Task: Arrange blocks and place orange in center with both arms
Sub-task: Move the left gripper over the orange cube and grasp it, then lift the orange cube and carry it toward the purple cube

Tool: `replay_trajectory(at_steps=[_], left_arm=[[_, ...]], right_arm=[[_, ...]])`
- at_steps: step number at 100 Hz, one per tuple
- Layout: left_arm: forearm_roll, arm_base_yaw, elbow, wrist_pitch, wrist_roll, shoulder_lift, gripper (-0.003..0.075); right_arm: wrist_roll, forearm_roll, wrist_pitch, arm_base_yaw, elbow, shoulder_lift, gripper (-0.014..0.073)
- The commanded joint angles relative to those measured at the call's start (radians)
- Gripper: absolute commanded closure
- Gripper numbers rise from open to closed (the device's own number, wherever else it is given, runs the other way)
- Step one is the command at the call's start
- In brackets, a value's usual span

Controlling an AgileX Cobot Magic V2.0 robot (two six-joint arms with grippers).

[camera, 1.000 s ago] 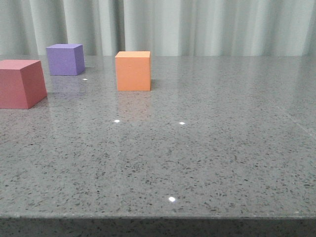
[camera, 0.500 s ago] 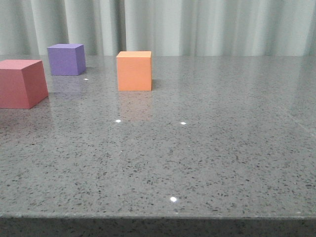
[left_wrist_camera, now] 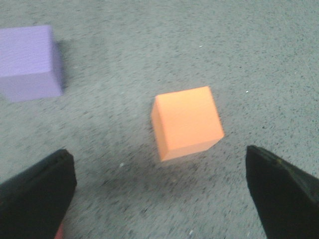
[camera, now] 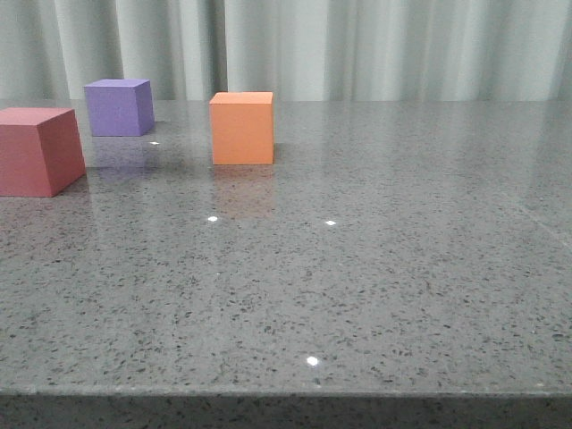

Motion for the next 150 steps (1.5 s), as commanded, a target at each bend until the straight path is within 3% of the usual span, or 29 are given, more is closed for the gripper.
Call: replay_trajectory(at_steps=[1,31,102,116,134,150], left_arm=[[0.051,-0.042,-0.091,-0.048,-0.051,0.027,0.0080],[0.094,-0.072,-0.240,-0.020,-0.107,0.199,0.0080],[0.122,-0.072,-0.242,-0.028,-0.141,0.371,0.0085],[0.124,-0.072,-0.242,-0.042,-0.141,0.373,0.0183],[0.124,-0.072,-0.242,-0.043,-0.141,0.370,0.0409],[0.124,-0.072,-0.242,-0.030,-0.139,0.328,0.0440]], right_arm=[[0.002,-0.021,-0.081,-0.003,-0.025,0.005,0.0662],[0.002,-0.021,-0.081,-0.003,-0.025,0.005,0.0662],[0.002,-0.021,-0.081,-0.003,-0.025,0.005,0.0662],[0.002,-0.021,-0.081,-0.003,-0.025,0.005,0.0662],[0.002,-0.021,-0.081,-0.003,-0.025,0.005,0.0662],[0.002,-0.021,-0.081,-0.003,-0.025,0.005,0.0662]])
